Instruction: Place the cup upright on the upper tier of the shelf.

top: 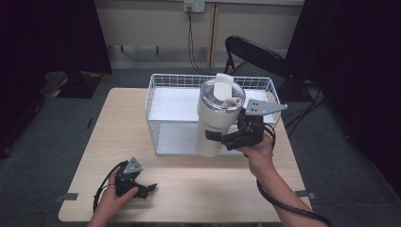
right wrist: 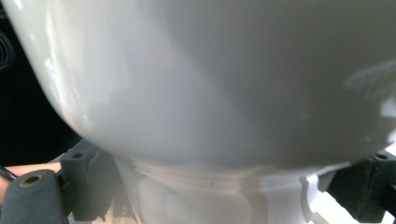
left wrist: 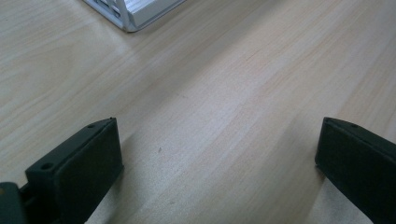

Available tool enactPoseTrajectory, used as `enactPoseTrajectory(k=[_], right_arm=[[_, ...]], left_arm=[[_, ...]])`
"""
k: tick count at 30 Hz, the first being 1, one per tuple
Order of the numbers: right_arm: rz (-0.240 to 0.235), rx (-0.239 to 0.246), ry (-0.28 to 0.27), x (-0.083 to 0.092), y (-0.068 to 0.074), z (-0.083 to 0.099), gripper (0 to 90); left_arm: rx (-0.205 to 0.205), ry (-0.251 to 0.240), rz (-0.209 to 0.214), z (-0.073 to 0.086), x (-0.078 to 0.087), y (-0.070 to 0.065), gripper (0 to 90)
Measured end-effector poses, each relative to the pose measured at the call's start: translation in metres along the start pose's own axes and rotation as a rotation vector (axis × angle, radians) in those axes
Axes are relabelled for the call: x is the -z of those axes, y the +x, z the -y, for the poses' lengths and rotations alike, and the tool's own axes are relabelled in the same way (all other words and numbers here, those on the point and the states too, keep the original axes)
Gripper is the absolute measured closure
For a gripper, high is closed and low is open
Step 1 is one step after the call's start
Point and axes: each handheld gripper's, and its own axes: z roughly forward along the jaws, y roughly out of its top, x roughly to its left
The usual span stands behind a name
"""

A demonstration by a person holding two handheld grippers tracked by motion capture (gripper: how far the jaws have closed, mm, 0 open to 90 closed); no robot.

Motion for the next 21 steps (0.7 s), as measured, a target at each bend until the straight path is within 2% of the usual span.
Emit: enactPoseTrajectory(k=[12,21], right_arm=[[0.005,-0.011,-0.013,-0.004,-0.006,-0.013,10.5],[0.022,-0.016,0.003,-0.008,-0.011,-0.025,10.5]], left_arm=[[-0.001,-0.001,-0.001,0.000,0.000,0.000,0.0],[-0.001,0.000,0.000,0.000,0.000,0.000,0.0]])
